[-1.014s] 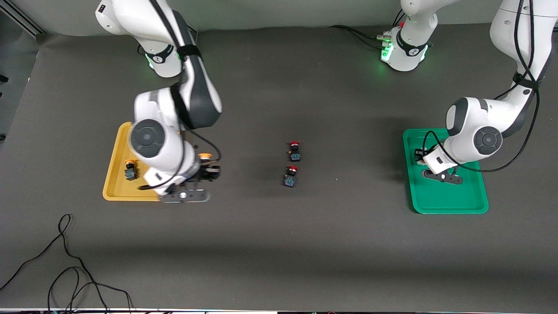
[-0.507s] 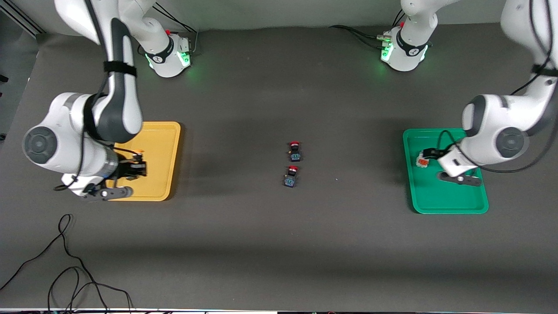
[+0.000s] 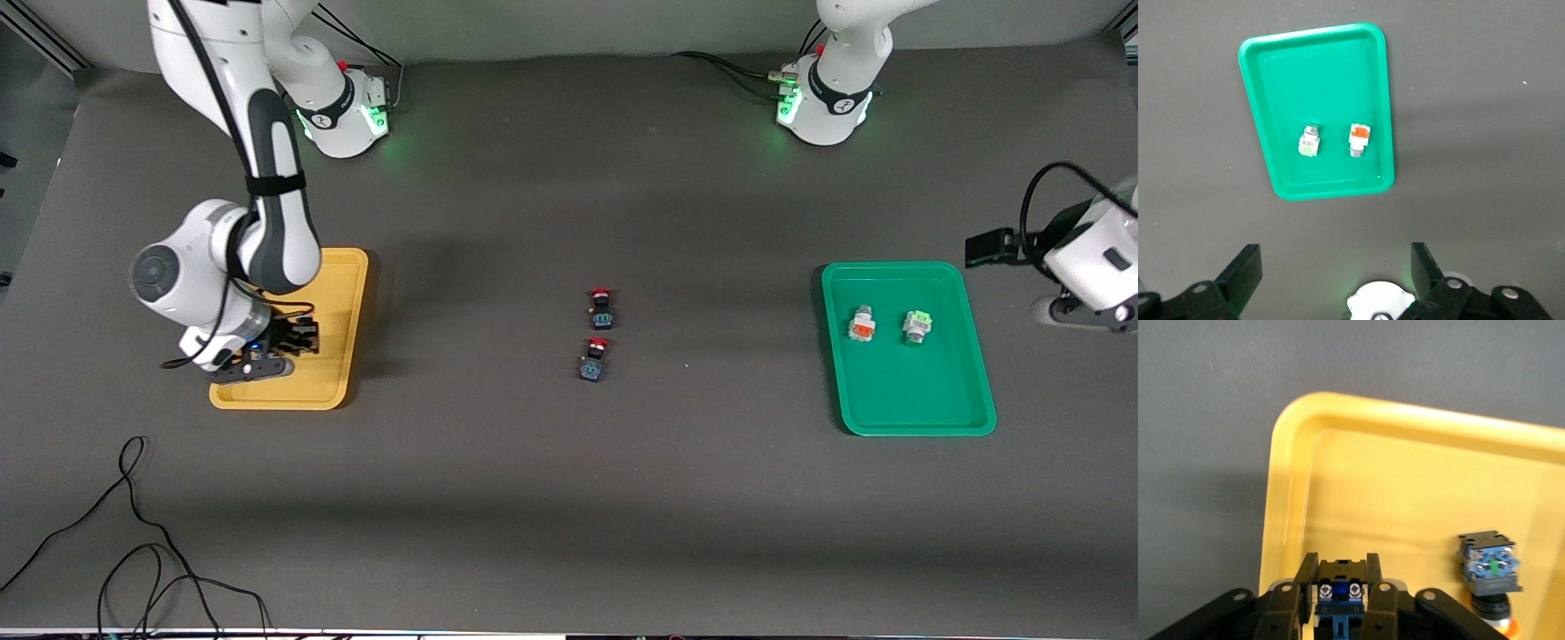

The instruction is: Place green and yellow buttons in trays

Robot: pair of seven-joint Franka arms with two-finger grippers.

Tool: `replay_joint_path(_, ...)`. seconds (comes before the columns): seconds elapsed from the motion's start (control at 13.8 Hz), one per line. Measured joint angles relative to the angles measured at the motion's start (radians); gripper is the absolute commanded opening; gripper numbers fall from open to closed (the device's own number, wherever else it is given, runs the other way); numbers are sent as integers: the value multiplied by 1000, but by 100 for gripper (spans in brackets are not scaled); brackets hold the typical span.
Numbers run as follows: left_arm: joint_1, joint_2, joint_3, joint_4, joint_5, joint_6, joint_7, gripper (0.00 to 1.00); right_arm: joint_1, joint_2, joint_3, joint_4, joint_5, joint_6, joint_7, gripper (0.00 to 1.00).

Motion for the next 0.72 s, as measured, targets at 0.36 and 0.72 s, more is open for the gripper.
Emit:
replay_joint_path(0.36,-23,15,-23,4,-1,-27,-108,100,1,66,22,3,84,1,-36,100)
replay_joint_path(0.72,-33,21,-32,-2,-9,-24,-201,100,8,40,-15,53,88,-59,-36,100)
